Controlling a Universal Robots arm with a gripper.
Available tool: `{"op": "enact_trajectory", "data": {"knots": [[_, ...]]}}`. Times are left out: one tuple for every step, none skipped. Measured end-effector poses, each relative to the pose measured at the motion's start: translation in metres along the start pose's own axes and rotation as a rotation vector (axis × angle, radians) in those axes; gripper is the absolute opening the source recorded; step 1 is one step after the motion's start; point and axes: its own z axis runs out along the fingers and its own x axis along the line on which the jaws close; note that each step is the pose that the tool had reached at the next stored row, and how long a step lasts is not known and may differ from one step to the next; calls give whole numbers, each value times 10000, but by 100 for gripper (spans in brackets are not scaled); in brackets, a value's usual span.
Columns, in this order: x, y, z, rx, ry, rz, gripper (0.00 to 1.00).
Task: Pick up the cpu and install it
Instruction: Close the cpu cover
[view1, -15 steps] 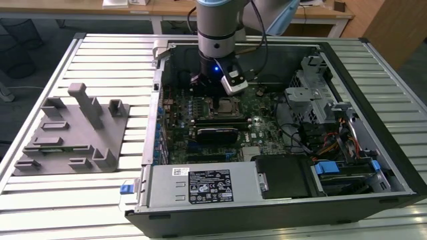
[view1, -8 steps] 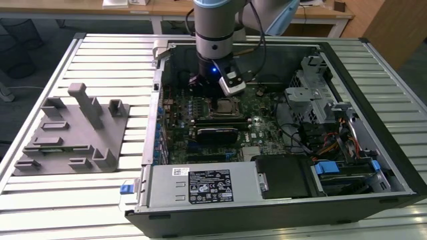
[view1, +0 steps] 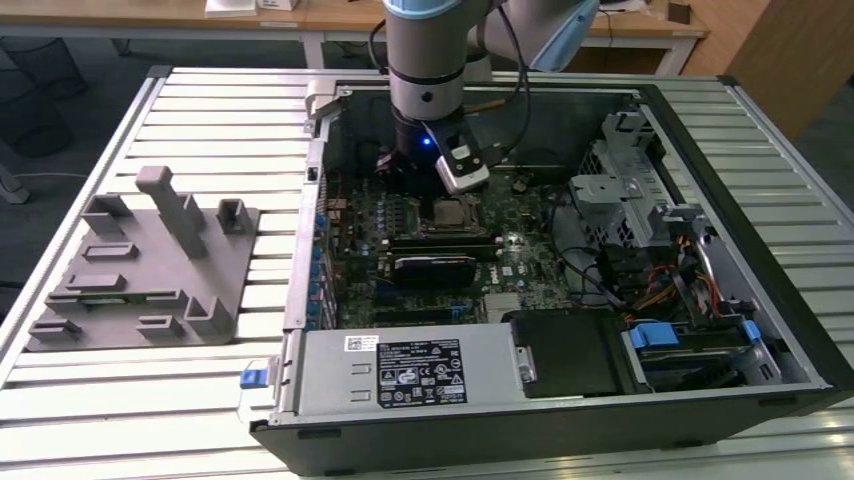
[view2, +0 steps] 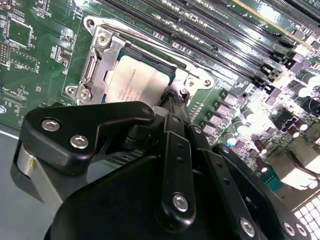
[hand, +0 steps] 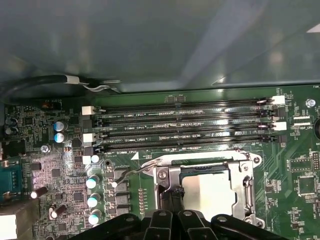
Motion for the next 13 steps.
{"op": "enact_trajectory", "data": {"knots": [[2, 0, 3, 1, 1, 0, 11], [3, -1, 6, 2, 2, 0, 11], [4, -1, 8, 2, 2, 0, 11], [5, -1, 10, 3, 3, 0, 11], [6, -1, 12, 4, 3, 0, 11], [7, -1, 13, 4, 3, 0, 11], [7, -1, 14, 3, 3, 0, 11], [8, -1, 15, 3, 2, 0, 11], [9, -1, 16, 1, 1, 0, 11], [13, 0, 16, 2, 1, 0, 11], [16, 1, 17, 1, 0, 1, 11], [19, 2, 17, 0, 0, 1, 11], [23, 3, 17, -1, 0, 0, 11]]}}
